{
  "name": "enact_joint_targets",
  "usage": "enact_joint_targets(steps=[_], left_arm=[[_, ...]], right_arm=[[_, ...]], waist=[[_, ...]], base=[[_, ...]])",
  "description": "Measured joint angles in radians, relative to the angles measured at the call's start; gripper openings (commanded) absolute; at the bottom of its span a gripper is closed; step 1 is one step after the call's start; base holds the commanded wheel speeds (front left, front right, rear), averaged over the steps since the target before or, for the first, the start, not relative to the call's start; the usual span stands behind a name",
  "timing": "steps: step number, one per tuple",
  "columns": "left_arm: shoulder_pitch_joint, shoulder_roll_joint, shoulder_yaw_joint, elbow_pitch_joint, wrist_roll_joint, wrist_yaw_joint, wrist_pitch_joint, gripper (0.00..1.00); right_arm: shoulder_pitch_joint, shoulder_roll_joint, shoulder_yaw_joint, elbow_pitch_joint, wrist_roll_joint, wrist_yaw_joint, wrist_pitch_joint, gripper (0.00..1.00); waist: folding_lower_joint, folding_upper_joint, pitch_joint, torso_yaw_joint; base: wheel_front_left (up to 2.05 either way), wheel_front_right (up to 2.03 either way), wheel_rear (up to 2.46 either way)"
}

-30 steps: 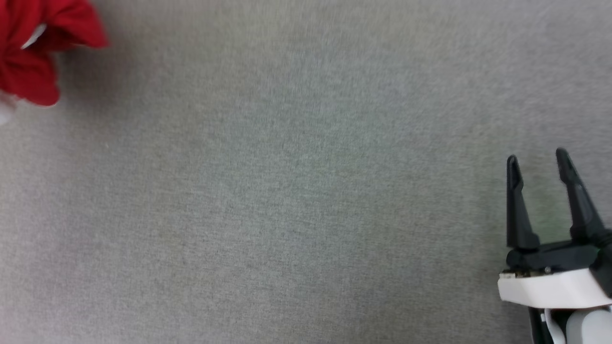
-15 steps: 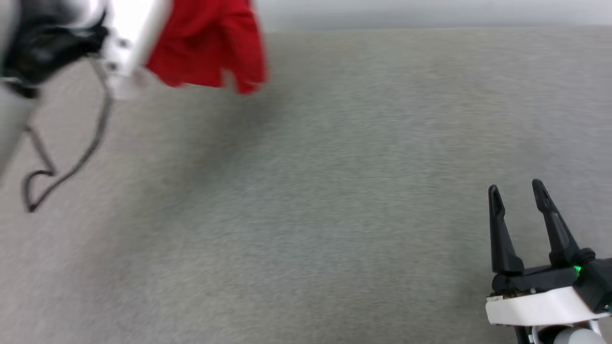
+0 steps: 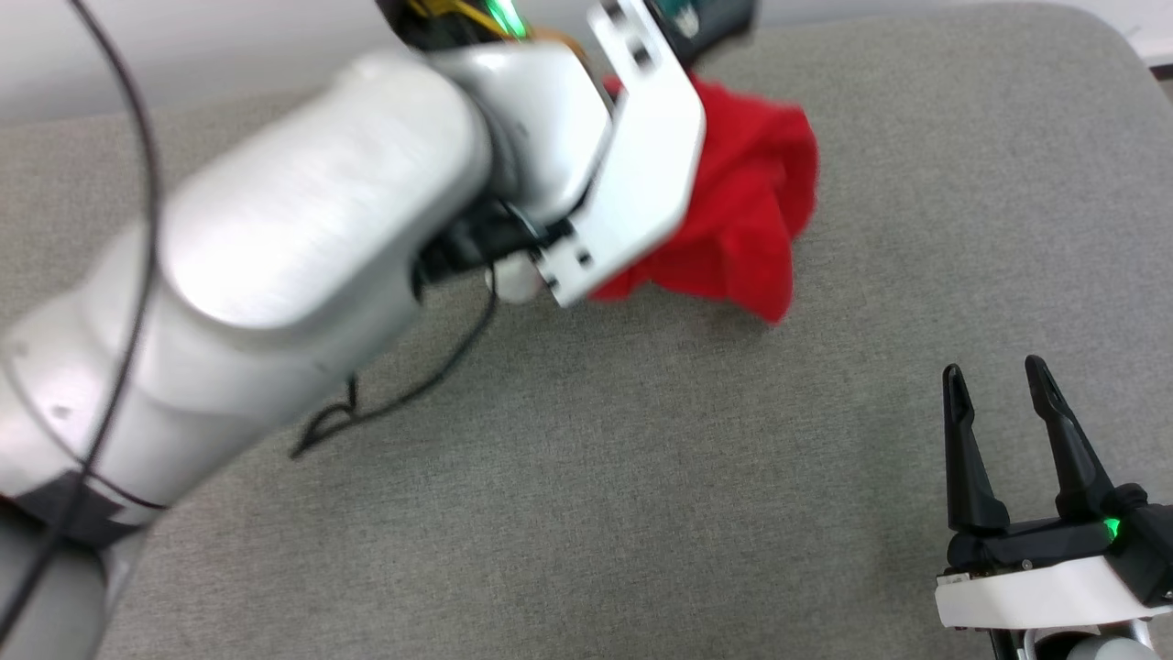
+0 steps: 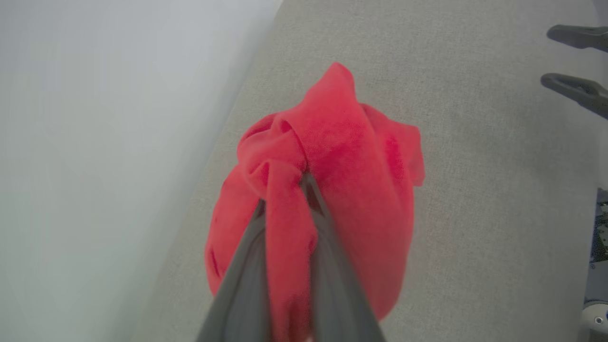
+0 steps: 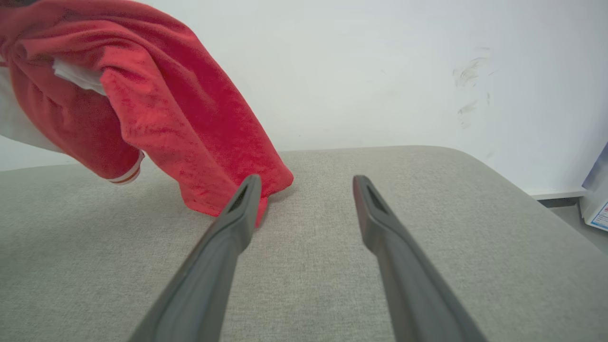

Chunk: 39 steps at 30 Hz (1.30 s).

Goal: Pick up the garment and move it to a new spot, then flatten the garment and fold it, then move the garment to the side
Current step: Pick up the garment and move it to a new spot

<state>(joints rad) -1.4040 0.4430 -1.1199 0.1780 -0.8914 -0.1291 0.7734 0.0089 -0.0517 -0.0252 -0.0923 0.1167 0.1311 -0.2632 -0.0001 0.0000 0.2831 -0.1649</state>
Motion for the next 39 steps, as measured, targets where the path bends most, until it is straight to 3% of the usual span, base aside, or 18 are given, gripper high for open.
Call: enact_joint_targets(steps=[7, 11, 16, 21, 22, 23, 30, 33, 36, 39], left_arm=[[0.086, -0.058, -0.138, 0.056, -0.04, 0.0, -0.055, 0.0], [0.17, -0.086, -0.16, 0.076, -0.04, 0.0, -0.055, 0.0], [0.317, -0.108, -0.161, 0.047, 0.039, 0.0, 0.026, 0.0], [0.348, -0.109, -0.155, 0.03, 0.081, 0.001, 0.032, 0.01], [0.35, -0.108, -0.156, 0.032, 0.089, 0.001, 0.016, 0.64], [0.35, -0.109, -0.16, 0.034, 0.094, 0.001, -0.008, 1.0], [0.291, -0.132, -0.157, 0.068, 0.129, 0.0, -0.345, 1.0], [0.292, -0.14, -0.105, 0.096, 0.152, 0.011, -0.5, 1.0], [0.298, -0.139, -0.063, 0.112, 0.191, 0.063, -0.63, 1.0], [0.328, -0.126, -0.027, 0.12, 0.237, 0.141, -0.752, 1.0]], right_arm=[[-0.028, 0.0, 0.001, 0.001, 0.0, 0.0, 0.0, 1.0], [-0.046, 0.0, -0.001, 0.001, -0.001, 0.0, 0.0, 1.0], [-0.063, 0.0, -0.002, 0.003, -0.003, 0.0, 0.0, 1.0], [-0.069, 0.0, -0.002, 0.013, -0.009, 0.0, 0.0, 1.0], [-0.068, 0.0, -0.002, 0.016, -0.011, 0.0, 0.0, 1.0], [-0.066, 0.0, -0.004, 0.017, -0.012, 0.0, 0.0, 1.0], [-0.021, 0.0, -0.016, 0.029, -0.03, 0.0, 0.0, 1.0], [0.002, 0.0, -0.02, 0.031, -0.037, 0.0, 0.0, 1.0], [0.018, 0.0, -0.024, 0.033, -0.039, 0.0, 0.0, 1.0], [0.032, 0.0, -0.025, 0.033, -0.046, 0.0, 0.0, 1.0]], waist=[[0.0, 0.0, 0.064, 0.003], [0.0, 0.0, 0.097, 0.005], [0.0001, 0.0, 0.124, 0.005], [0.0001, 0.0, 0.119, 0.008], [0.0001, 0.0, 0.113, 0.009], [0.0001, 0.0, 0.106, 0.01], [0.0, 0.0, 0.034, 0.036], [0.0, 0.0, -0.004, 0.054], [0.0, 0.0, -0.038, 0.075], [0.0, 0.0, -0.068, 0.095]], base=[[0.0, 0.0, 0.0], [0.0, 0.0, 0.0], [0.0, 0.0, 0.0], [0.0, 0.0, 0.0], [0.0, 0.0, 0.0], [0.0, 0.0, 0.0], [0.0, 0.0, 0.0], [0.0, 0.0, 0.0], [0.0, 0.0, 0.0], [0.0, 0.0, 0.0]])
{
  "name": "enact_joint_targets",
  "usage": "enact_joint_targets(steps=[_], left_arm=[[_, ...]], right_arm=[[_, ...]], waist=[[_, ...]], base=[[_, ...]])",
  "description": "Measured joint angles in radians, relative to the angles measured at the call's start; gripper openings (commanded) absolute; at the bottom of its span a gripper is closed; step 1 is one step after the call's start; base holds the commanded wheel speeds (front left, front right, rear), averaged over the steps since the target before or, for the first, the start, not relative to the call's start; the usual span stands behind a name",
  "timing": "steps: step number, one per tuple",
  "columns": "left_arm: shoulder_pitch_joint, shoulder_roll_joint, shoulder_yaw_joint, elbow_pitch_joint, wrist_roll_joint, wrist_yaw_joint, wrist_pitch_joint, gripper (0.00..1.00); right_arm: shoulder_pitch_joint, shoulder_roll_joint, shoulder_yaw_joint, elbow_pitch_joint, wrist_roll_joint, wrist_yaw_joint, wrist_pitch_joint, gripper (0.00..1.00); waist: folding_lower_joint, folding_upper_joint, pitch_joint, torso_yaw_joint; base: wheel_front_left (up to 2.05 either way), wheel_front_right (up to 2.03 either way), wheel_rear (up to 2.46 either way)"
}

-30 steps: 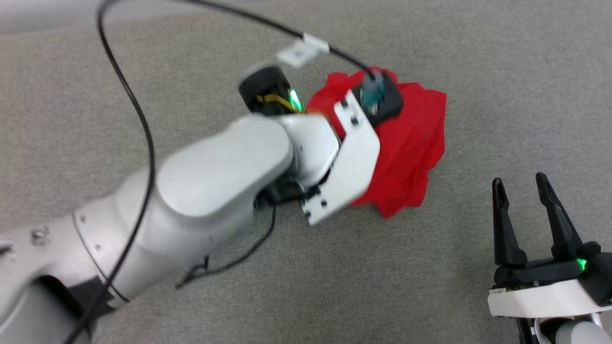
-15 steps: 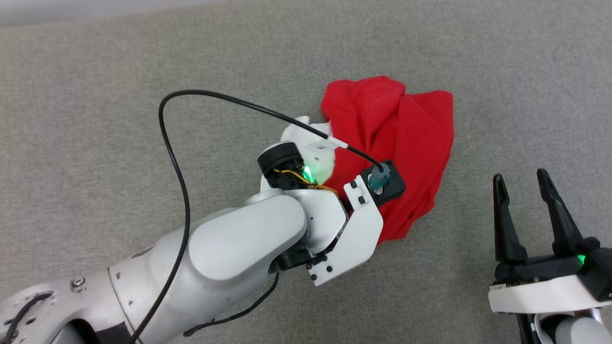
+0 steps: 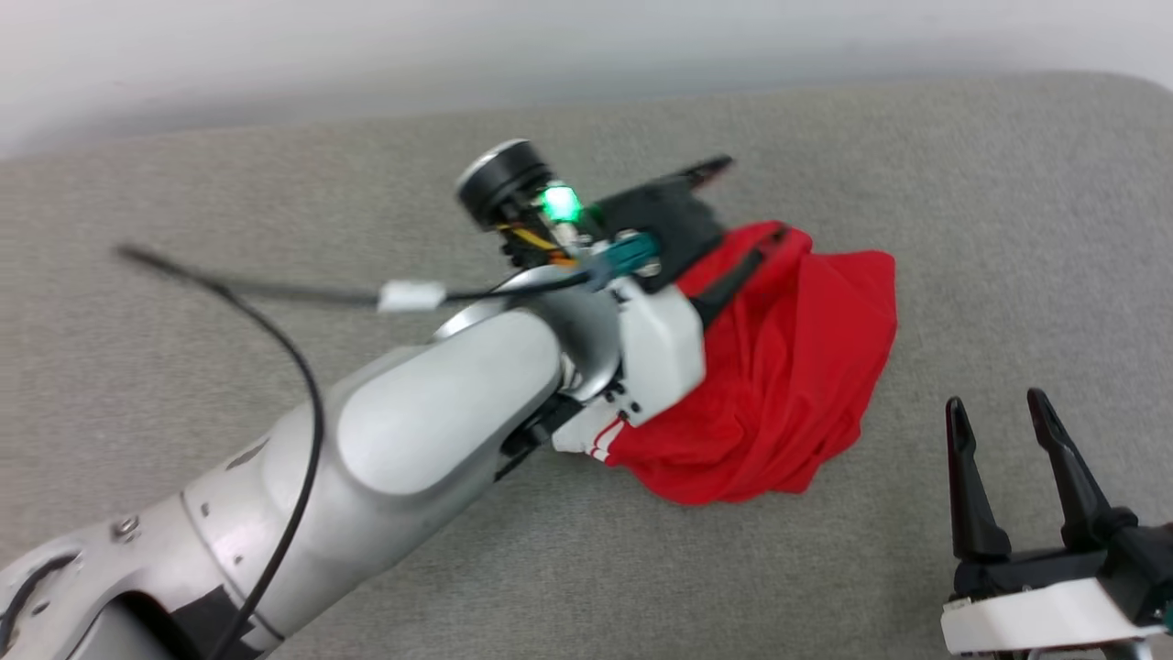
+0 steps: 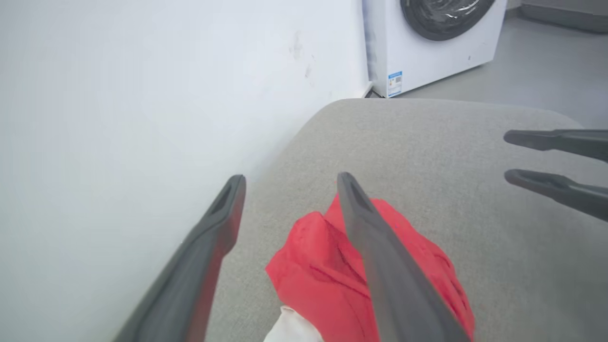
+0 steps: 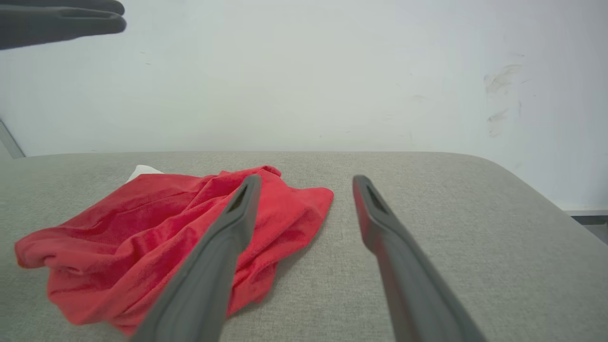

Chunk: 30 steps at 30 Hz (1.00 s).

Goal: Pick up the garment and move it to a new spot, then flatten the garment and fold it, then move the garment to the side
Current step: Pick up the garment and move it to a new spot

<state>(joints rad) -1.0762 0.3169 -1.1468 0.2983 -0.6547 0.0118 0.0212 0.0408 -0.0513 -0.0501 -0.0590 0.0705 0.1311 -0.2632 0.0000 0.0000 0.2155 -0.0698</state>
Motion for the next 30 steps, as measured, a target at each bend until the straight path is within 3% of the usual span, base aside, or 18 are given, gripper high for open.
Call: enact_joint_targets(steps=[7, 11, 16, 22, 30], left_arm=[[0.155, 0.043, 0.079, 0.027, 0.057, 0.215, -0.238, 1.0], [0.271, 0.058, 0.146, 0.021, 0.072, 0.333, -0.279, 1.0], [0.42, 0.073, 0.27, -0.074, 0.145, 0.436, -0.282, 1.0], [0.639, 0.066, 0.431, -0.173, 0.243, 0.491, -0.284, 1.0], [0.862, 0.02, 0.597, -0.244, 0.355, 0.471, -0.284, 1.0]], right_arm=[[0.03, 0.0, -0.014, 0.001, -0.002, 0.0, 0.0, 1.0], [0.045, 0.0, -0.026, 0.002, -0.002, 0.0, 0.0, 1.0], [0.051, 0.0, -0.035, 0.002, -0.001, 0.0, 0.0, 1.0], [0.069, 0.0, -0.041, 0.0, 0.003, 0.0, 0.0, 1.0], [0.1, 0.0, -0.044, 0.0, 0.036, 0.0, 0.0, 1.0]], waist=[[0.0, 0.0, -0.052, 0.044], [0.0, 0.0, -0.074, 0.063], [0.0, 0.0, -0.096, 0.079], [0.0, 0.0, -0.125, 0.092], [0.0, 0.0, -0.157, 0.102]], base=[[0.0, 0.0, 0.0], [0.0, 0.0, 0.0], [0.0, 0.0, 0.0], [0.0, 0.0, 0.0], [0.0, 0.0, 0.0]])
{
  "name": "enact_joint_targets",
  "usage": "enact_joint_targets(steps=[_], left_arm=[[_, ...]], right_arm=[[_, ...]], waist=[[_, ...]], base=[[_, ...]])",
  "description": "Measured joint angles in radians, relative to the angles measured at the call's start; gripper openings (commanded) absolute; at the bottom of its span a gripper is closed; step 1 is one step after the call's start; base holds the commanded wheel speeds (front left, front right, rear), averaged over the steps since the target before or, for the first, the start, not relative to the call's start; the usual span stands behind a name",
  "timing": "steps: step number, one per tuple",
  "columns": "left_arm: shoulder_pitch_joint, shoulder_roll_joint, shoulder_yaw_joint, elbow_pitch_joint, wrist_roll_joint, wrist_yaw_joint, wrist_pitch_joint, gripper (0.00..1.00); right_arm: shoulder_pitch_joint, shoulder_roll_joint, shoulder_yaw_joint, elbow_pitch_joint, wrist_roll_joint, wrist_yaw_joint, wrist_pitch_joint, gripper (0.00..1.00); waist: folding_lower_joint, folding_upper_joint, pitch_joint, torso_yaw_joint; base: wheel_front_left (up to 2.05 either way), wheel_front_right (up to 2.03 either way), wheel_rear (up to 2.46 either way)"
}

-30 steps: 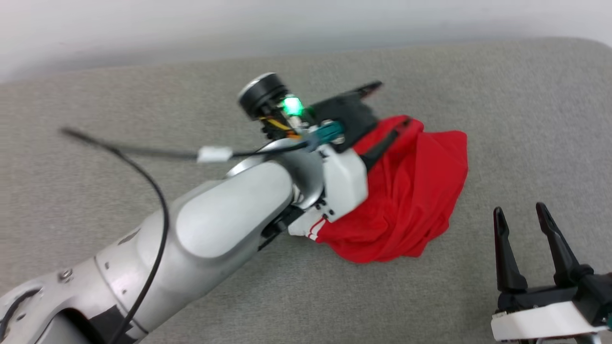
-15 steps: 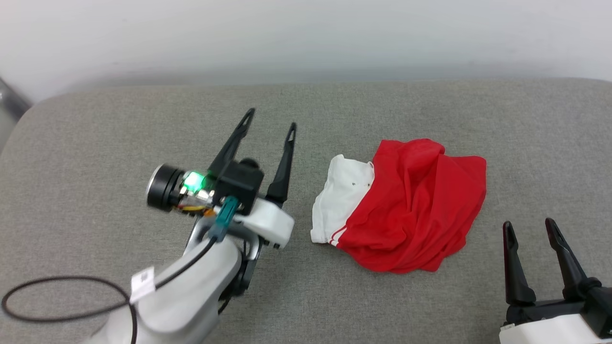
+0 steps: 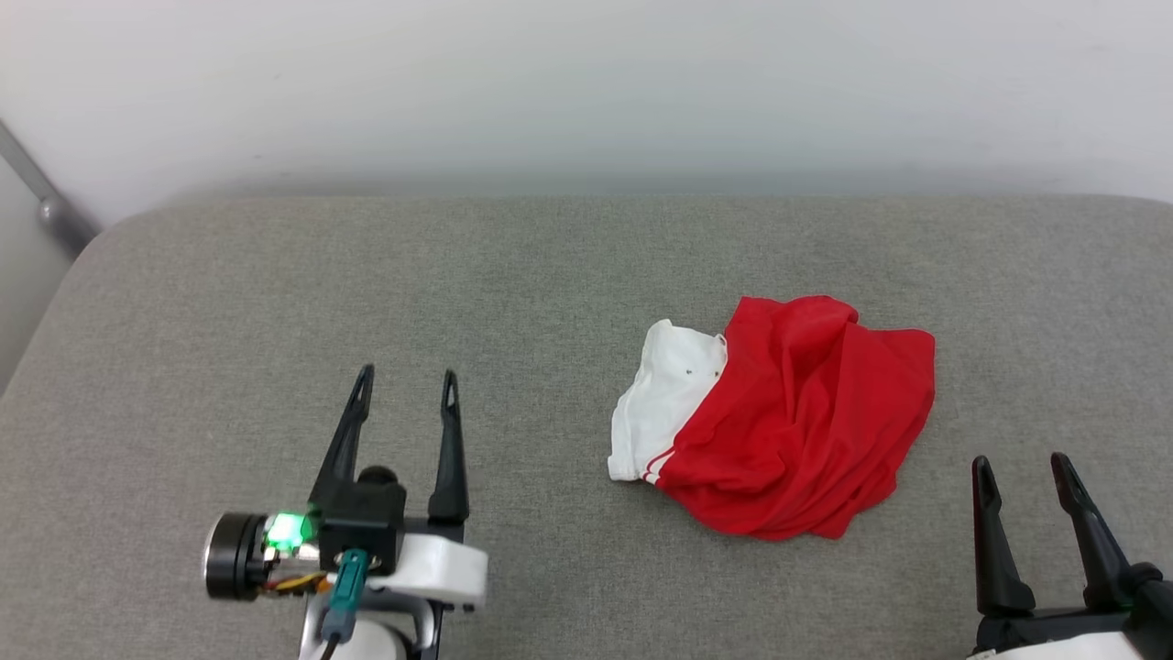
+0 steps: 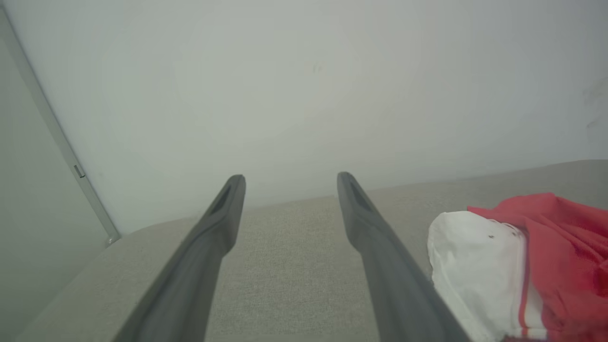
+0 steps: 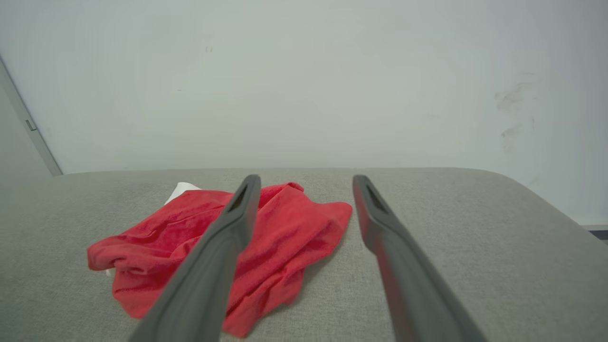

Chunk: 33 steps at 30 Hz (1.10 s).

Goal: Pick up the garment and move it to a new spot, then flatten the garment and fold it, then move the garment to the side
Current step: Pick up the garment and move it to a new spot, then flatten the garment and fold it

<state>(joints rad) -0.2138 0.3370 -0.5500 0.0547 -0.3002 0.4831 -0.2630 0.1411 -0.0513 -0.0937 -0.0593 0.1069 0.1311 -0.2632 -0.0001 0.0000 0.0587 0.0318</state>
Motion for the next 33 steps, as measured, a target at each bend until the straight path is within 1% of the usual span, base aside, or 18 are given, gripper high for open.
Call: enact_joint_targets(steps=[7, 11, 15, 24, 33], left_arm=[[0.135, -0.055, 0.109, -0.017, 0.071, -0.062, 0.0, 1.0], [0.185, -0.091, 0.149, -0.015, 0.106, -0.102, 0.0, 1.0], [0.222, -0.12, 0.192, -0.01, 0.135, -0.133, 0.0, 1.0], [0.273, -0.17, 0.253, 0.003, 0.187, -0.2, 0.0, 1.0], [0.291, -0.203, 0.289, 0.007, 0.225, -0.246, 0.0, 1.0]], right_arm=[[0.022, 0.0, -0.001, -0.001, 0.02, 0.0, 0.0, 1.0], [0.03, 0.0, 0.002, -0.001, 0.033, 0.0, 0.0, 1.0], [0.044, 0.0, 0.005, -0.001, 0.042, 0.0, 0.0, 1.0], [0.067, 0.0, 0.012, 0.007, 0.058, 0.0, 0.0, 1.0], [0.071, 0.0, 0.021, 0.014, 0.079, 0.0, 0.0, 1.0]], waist=[[0.0, 0.0, -0.021, 0.003], [0.0, 0.0, -0.036, 0.007], [0.0, 0.0, -0.047, 0.011], [0.0, 0.0, -0.065, 0.021], [0.0001, 0.0, -0.07, 0.02]], base=[[0.0, 0.0, 0.0], [0.0, 0.0, 0.0], [0.0, 0.0, 0.0], [0.0, 0.0, 0.0], [0.0, 0.0, 0.0]])
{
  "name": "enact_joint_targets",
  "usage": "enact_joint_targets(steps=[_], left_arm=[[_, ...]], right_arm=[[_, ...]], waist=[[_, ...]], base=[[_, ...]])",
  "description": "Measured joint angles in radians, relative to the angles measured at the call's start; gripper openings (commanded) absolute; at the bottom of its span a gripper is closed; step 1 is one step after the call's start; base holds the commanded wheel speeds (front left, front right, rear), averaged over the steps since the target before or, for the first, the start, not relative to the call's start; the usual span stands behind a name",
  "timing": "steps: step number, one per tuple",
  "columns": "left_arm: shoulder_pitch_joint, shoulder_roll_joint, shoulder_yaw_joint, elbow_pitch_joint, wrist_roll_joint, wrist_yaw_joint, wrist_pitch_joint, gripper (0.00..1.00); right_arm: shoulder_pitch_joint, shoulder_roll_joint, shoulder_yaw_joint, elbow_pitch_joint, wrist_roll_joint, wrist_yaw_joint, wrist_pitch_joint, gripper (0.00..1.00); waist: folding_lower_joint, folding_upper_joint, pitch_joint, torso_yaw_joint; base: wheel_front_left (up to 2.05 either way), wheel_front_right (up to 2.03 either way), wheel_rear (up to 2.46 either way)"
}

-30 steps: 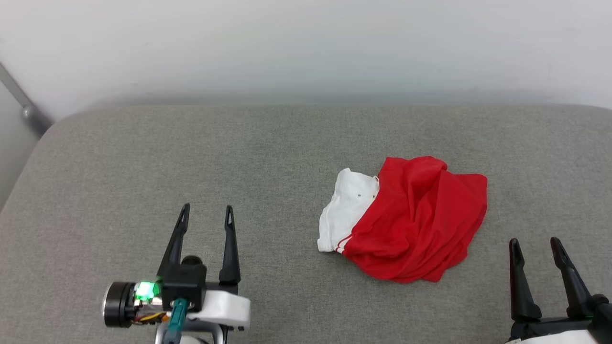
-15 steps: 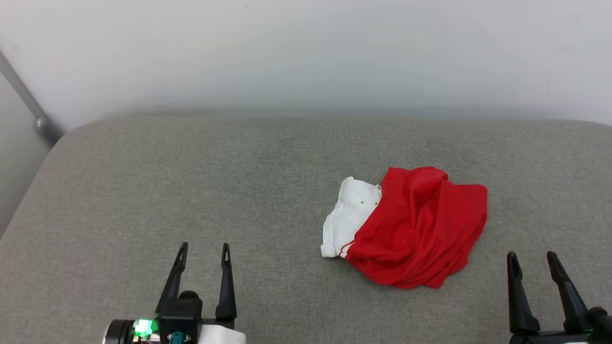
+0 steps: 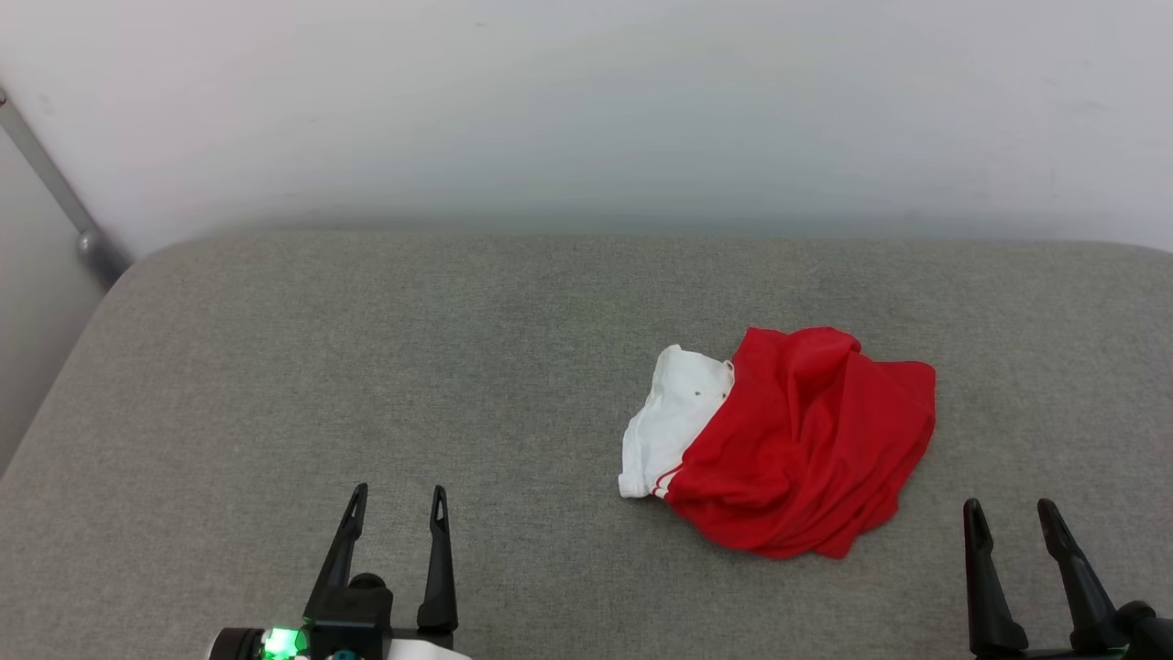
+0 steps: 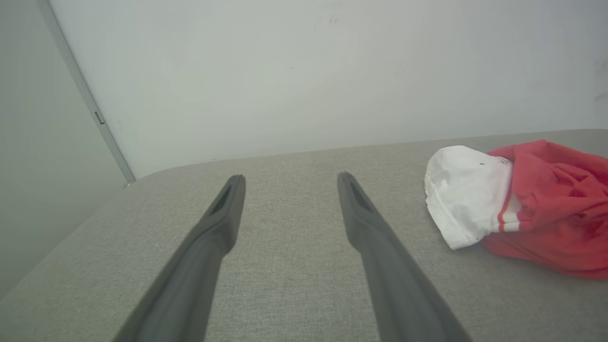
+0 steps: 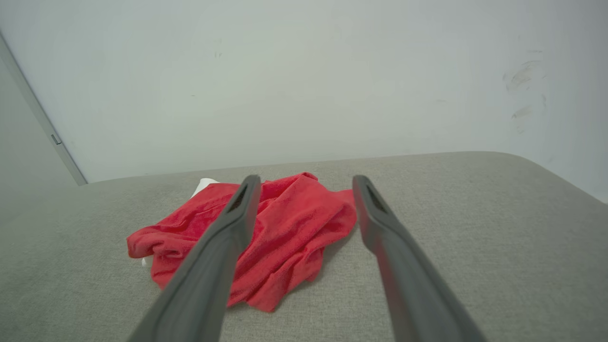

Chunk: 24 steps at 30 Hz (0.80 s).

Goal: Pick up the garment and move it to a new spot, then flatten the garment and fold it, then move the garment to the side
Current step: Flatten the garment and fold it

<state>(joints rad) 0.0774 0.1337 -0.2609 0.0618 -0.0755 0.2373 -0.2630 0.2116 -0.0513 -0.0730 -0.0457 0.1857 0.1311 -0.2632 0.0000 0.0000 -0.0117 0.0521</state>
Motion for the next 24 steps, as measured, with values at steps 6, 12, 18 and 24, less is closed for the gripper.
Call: enact_joint_targets(steps=[6, 12, 18, 24], left_arm=[[0.007, -0.014, 0.018, 0.001, 0.016, -0.019, 0.0, 1.0], [0.013, -0.021, 0.036, 0.0, 0.028, -0.035, 0.0, 1.0], [0.015, -0.034, 0.047, 0.0, 0.029, -0.042, 0.0, 1.0], [0.013, -0.044, 0.057, -0.002, 0.037, -0.049, 0.0, 1.0]], right_arm=[[0.001, 0.0, 0.002, 0.001, 0.006, 0.0, 0.0, 1.0], [0.003, 0.0, 0.002, 0.001, 0.007, 0.0, 0.0, 1.0], [-0.035, 0.0, -0.007, -0.017, -0.023, 0.0, 0.0, 1.0], [-0.188, 0.0, -0.02, -0.085, -0.095, 0.0, 0.0, 1.0]], waist=[[0.0, 0.0, 0.0, -0.002], [0.0, 0.0, 0.0, -0.003], [0.0, 0.0, 0.004, -0.006], [0.0, 0.0, 0.019, -0.009]], base=[[0.0, 0.0, 0.0], [0.0, 0.0, 0.0], [0.0, 0.0, 0.0], [0.0, 0.0, 0.0]])
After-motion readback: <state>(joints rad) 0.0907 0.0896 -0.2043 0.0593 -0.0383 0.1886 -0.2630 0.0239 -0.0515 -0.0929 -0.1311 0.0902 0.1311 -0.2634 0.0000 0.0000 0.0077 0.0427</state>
